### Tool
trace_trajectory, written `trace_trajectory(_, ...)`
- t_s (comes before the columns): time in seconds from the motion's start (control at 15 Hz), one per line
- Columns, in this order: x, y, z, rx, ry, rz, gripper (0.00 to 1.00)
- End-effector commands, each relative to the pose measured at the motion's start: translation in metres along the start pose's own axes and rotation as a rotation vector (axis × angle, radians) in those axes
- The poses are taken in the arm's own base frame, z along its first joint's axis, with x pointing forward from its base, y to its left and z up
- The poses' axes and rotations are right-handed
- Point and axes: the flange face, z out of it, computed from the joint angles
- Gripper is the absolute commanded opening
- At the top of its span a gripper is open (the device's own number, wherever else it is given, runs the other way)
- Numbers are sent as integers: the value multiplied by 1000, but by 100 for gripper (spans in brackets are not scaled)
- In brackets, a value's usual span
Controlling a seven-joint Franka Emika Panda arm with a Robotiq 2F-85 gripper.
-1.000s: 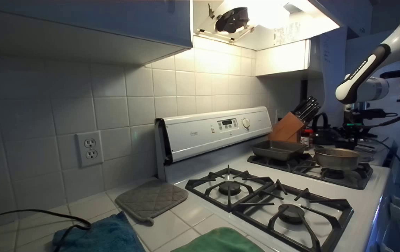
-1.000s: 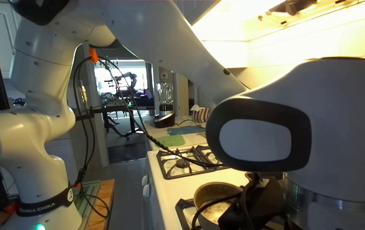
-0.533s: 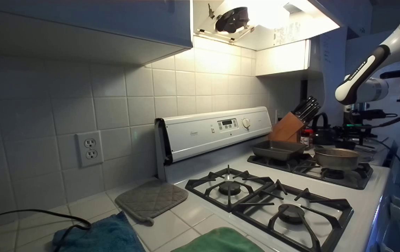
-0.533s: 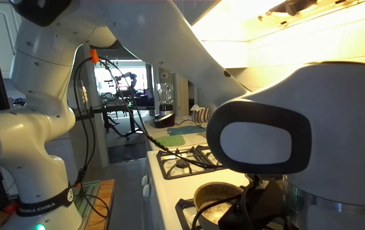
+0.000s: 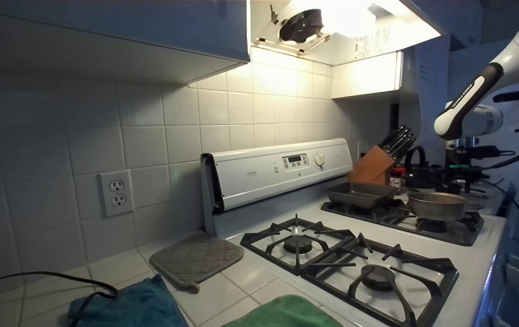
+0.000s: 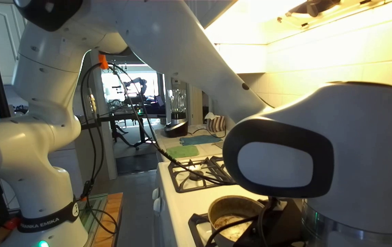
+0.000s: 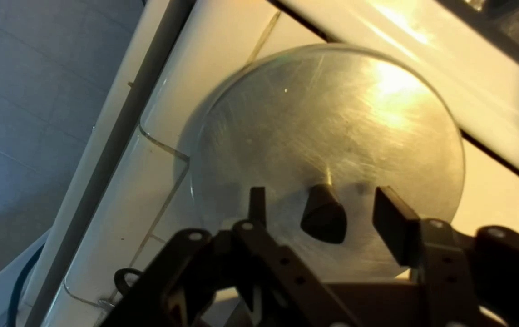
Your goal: Put the lid on the pot
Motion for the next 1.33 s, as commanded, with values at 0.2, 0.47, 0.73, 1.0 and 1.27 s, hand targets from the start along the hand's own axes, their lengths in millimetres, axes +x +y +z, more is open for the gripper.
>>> trace_trajectory(0.2,7,-5,0,-18,17,7,12)
trace_trajectory(0.47,8,-6,-3,-17,26,5,6)
trace_trajectory(0.73,-2,-14,-29,13,54,-18,6)
trace_trajectory(1.0,-18,-28,-68,50,87,-56,6)
trace_trajectory(1.27,-33,-35,-106,68,119,-98,6)
